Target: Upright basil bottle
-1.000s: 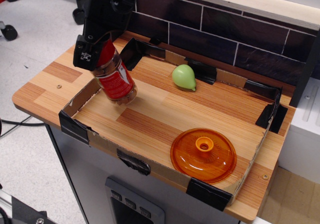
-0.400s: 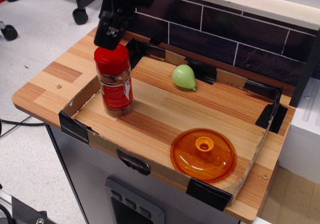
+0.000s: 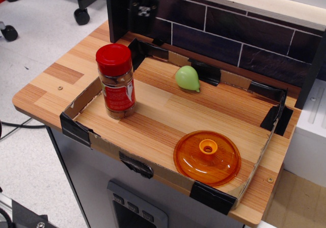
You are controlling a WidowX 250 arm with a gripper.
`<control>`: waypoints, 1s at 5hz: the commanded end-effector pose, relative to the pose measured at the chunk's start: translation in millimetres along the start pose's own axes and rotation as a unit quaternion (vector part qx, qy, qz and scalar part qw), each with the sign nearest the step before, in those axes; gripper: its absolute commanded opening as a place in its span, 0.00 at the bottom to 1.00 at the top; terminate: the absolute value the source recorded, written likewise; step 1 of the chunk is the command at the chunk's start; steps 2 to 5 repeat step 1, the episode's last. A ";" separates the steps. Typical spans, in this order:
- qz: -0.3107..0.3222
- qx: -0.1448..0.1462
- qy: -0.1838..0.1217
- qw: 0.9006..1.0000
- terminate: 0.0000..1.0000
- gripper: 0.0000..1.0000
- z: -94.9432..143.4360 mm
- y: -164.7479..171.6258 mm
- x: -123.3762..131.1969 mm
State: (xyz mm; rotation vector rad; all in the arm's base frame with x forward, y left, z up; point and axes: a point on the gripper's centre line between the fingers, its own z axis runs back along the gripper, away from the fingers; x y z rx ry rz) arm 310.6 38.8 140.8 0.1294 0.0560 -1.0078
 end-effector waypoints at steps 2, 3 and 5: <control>0.009 0.034 -0.018 0.999 1.00 1.00 21.9 14.6 2.6; 0.009 0.034 -0.018 0.999 1.00 1.00 21.9 14.6 2.6; 0.009 0.034 -0.018 0.999 1.00 1.00 21.9 14.6 2.6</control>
